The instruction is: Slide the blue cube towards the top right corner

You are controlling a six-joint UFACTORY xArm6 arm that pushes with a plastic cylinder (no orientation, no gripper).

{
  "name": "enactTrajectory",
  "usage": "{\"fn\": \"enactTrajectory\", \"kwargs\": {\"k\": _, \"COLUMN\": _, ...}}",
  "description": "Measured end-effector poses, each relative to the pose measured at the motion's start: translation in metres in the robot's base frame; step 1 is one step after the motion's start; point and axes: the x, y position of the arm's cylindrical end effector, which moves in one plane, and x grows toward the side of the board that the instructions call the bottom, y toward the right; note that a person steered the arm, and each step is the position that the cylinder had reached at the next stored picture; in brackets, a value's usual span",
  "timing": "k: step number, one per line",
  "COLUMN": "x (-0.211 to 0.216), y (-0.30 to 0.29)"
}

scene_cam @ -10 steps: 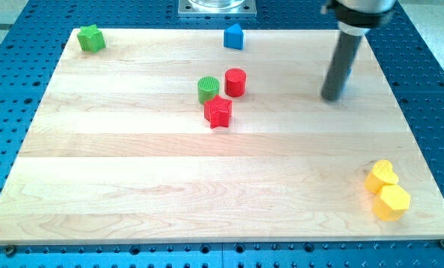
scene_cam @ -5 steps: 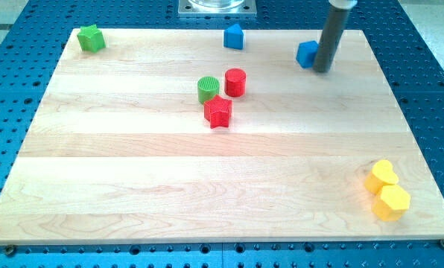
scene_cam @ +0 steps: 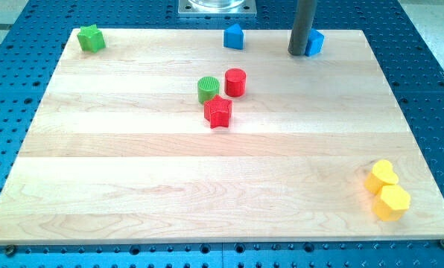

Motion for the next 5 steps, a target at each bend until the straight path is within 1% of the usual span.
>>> {"fn": "enactTrajectory", "kwargs": {"k": 5, "x": 0.0011, "y": -0.0006}}
